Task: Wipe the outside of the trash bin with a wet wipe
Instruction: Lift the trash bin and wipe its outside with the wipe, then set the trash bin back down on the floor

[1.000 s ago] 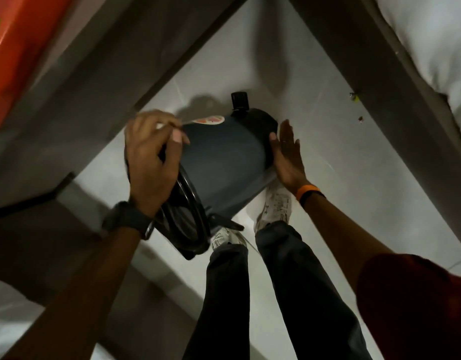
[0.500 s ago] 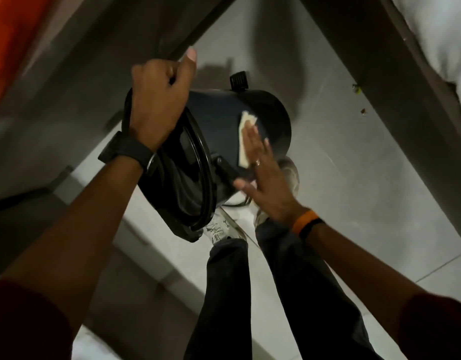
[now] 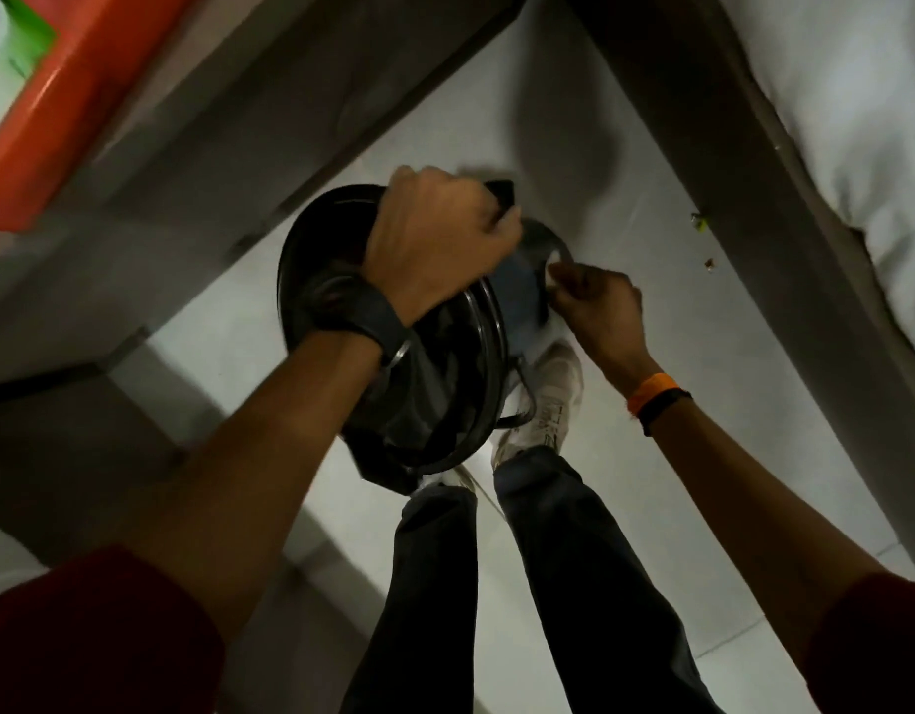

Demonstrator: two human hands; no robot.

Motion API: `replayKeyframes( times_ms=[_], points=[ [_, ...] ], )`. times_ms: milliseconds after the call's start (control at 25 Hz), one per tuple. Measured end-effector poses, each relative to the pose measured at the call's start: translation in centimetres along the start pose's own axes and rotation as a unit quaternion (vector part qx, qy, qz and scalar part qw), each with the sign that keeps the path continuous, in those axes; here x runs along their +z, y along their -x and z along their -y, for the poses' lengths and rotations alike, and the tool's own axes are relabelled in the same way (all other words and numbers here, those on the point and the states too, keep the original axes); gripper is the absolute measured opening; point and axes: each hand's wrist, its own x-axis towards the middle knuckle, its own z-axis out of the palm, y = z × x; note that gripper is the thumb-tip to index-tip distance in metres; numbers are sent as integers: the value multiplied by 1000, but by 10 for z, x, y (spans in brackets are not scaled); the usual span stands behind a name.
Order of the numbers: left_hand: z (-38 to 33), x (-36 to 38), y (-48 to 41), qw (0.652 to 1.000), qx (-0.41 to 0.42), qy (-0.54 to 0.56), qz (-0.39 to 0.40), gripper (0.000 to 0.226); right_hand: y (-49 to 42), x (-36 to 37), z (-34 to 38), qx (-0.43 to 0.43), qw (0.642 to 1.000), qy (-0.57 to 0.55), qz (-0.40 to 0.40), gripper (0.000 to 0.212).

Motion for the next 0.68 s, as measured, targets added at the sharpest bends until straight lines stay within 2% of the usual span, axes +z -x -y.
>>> replayKeyframes(
  times_ms=[80, 120, 160, 240, 360, 440, 520, 600, 680],
  points=[
    [-33, 15, 3, 985, 92, -115, 89, 40, 13, 3, -7, 69, 982, -155, 79, 19],
    [-47, 26, 10, 965, 152, -169, 130, 39, 21, 9, -8, 97, 966, -211, 112, 17],
    [-54, 37, 21, 935, 215, -225, 167, 34, 26, 19, -9, 131, 951, -245, 136, 24],
    [-48, 56, 46, 875, 315, -308, 199, 26, 28, 36, -10, 204, 929, -267, 157, 32],
    [-25, 70, 69, 834, 406, -325, 184, 26, 21, 46, -15, 220, 924, -254, 184, 30],
    [-20, 77, 75, 826, 430, -321, 171, 21, 11, 41, -9, 221, 915, -306, 141, 19],
    [-15, 85, 84, 835, 446, -296, 131, 18, -2, 28, 8, 214, 920, -318, 75, 28],
    [-5, 93, 96, 854, 446, -263, 50, 28, -19, 15, 36, 196, 921, -333, 38, 34],
    [10, 98, 113, 873, 410, -259, -38, 35, -36, 7, 67, 172, 920, -350, 33, 32]
  ],
)
